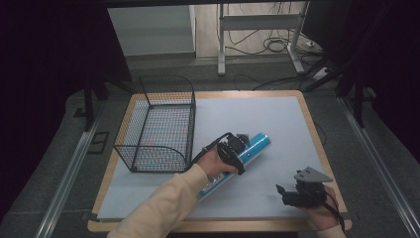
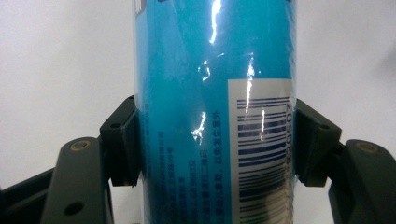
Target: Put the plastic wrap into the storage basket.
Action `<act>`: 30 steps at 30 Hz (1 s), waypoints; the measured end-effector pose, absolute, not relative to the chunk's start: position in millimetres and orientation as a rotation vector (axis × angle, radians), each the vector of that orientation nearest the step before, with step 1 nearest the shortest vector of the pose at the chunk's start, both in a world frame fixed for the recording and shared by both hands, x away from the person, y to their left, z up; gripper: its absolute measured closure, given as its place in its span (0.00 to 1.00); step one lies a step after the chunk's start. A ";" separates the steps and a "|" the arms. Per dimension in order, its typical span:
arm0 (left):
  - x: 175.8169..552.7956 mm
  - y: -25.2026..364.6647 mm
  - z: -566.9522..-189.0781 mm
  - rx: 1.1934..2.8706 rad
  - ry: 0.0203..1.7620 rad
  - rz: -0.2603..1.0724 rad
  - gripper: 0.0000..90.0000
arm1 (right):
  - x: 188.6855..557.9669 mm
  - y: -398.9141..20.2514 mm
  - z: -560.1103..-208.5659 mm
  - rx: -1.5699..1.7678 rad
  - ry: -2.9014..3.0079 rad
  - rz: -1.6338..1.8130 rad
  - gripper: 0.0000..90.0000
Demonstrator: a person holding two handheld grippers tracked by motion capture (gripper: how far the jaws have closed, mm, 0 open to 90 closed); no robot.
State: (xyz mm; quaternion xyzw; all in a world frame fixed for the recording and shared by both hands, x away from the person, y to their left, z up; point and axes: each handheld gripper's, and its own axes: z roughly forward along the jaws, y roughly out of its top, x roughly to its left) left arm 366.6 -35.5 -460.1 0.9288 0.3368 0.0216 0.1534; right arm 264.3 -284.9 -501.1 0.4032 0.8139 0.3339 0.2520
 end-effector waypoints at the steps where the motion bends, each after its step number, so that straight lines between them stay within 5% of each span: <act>1: 366.7 -34.8 -458.9 2.659 0.966 0.063 0.35 | 264.3 -284.9 -501.1 1.097 2.213 0.908 0.14; 30: 373.2 -26.4 -418.8 2.633 0.934 0.106 0.35 | 264.3 -285.7 -500.2 1.098 2.205 0.915 0.14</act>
